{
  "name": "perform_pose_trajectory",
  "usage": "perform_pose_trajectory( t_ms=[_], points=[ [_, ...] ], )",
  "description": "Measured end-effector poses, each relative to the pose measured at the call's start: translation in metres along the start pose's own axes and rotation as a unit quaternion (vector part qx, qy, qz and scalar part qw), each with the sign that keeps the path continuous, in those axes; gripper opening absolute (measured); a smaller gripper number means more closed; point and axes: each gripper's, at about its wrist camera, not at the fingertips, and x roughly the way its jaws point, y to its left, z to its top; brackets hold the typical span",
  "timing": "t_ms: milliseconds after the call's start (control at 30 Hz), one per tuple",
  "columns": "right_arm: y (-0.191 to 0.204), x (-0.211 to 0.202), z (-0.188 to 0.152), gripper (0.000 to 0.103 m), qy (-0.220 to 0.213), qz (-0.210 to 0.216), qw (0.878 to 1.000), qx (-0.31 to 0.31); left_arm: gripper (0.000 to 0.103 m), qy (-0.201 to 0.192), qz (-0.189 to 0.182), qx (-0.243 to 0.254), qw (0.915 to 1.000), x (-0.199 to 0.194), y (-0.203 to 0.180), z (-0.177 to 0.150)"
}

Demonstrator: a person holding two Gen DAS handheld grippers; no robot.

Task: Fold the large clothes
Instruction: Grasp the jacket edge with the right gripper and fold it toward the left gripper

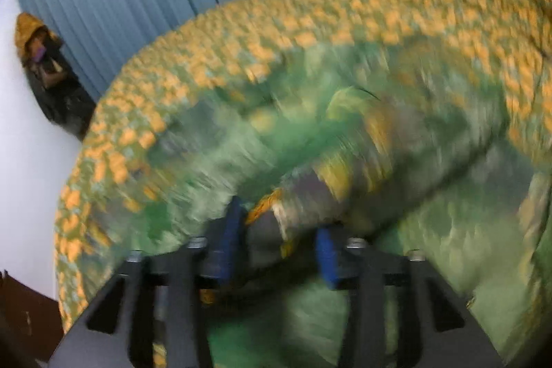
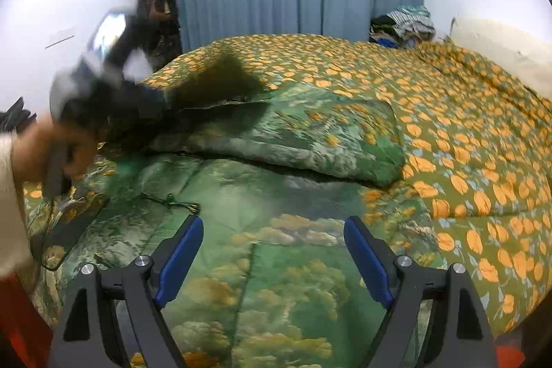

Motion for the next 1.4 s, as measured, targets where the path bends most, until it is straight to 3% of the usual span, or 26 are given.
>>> perform_pose_trajectory(
  t_ms=[100, 133, 300, 400, 500, 567, 600, 633, 667, 833, 900, 1000, 1033, 1100, 1200, 1267, 1333, 1400],
  points=[
    [-0.008, 0.002, 0.001, 0.086, 0.006, 0.000, 1.000, 0.010, 0.080, -0.003, -0.007, 0.002, 1.0000, -0.021, -0.002, -0.018],
    [-0.011, 0.004, 0.005, 0.086, 0.011, 0.004, 1.000, 0.020, 0.084, -0.006, -0.015, 0.000, 0.9999, -0.024, 0.000, -0.021],
    [-0.022, 0.029, 0.050, 0.086, 0.022, 0.086, 0.992, 0.085, 0.086, -0.001, -0.053, -0.070, 0.9962, -0.066, 0.034, -0.055],
    [-0.022, 0.076, 0.088, 0.086, 0.056, 0.161, 0.974, 0.150, 0.086, 0.007, -0.070, -0.126, 0.9895, -0.079, 0.052, -0.078],
    [-0.013, 0.131, 0.110, 0.086, 0.089, 0.169, 0.966, 0.172, 0.086, 0.017, -0.071, -0.167, 0.9833, -0.079, 0.063, -0.096],
    [-0.003, 0.176, 0.111, 0.084, 0.154, 0.176, 0.956, 0.180, 0.086, 0.022, -0.070, -0.186, 0.9798, -0.080, 0.071, -0.106],
    [0.002, 0.191, 0.109, 0.080, 0.182, 0.172, 0.950, 0.184, 0.086, 0.024, -0.066, -0.197, 0.9779, -0.079, 0.077, -0.110],
    [0.005, 0.201, 0.110, 0.044, 0.196, 0.165, 0.949, 0.184, 0.086, 0.026, -0.064, -0.203, 0.9767, -0.079, 0.081, -0.112],
    [0.008, 0.204, 0.117, 0.016, 0.195, 0.163, 0.951, 0.178, 0.086, 0.027, -0.061, -0.214, 0.9746, -0.078, 0.087, -0.114],
    [0.010, 0.186, 0.176, 0.016, 0.090, 0.139, 0.979, 0.119, 0.086, 0.015, -0.068, -0.257, 0.9640, -0.078, 0.114, -0.114],
    [0.009, 0.197, 0.180, 0.016, 0.088, 0.114, 0.985, 0.097, 0.086, 0.014, -0.069, -0.262, 0.9626, -0.072, 0.119, -0.105],
    [0.007, 0.236, 0.156, 0.025, 0.154, 0.075, 0.983, 0.073, 0.086, 0.019, -0.069, -0.268, 0.9609, -0.062, 0.126, -0.093],
    [0.006, 0.244, 0.146, 0.039, 0.174, 0.068, 0.980, 0.069, 0.086, 0.020, -0.072, -0.271, 0.9596, -0.060, 0.131, -0.088],
    [0.001, 0.234, 0.141, 0.048, 0.161, 0.065, 0.983, 0.065, 0.086, 0.015, -0.074, -0.280, 0.9571, -0.054, 0.142, -0.073],
    [0.002, 0.191, 0.151, 0.050, 0.086, 0.043, 0.994, 0.042, 0.087, 0.000, -0.069, -0.272, 0.9598, -0.040, 0.155, -0.048],
    [0.011, 0.172, 0.164, 0.050, 0.047, 0.059, 0.997, 0.015, 0.087, 0.009, -0.065, -0.258, 0.9638, -0.021, 0.159, -0.038],
    [0.027, 0.172, 0.172, 0.050, 0.048, 0.109, 0.993, -0.013, 0.085, 0.027, -0.053, -0.244, 0.9680, 0.003, 0.157, -0.031],
    [0.036, 0.186, 0.171, 0.050, 0.065, 0.130, 0.989, -0.027, 0.080, 0.057, -0.036, -0.221, 0.9728, 0.032, 0.147, -0.033]
  ],
)
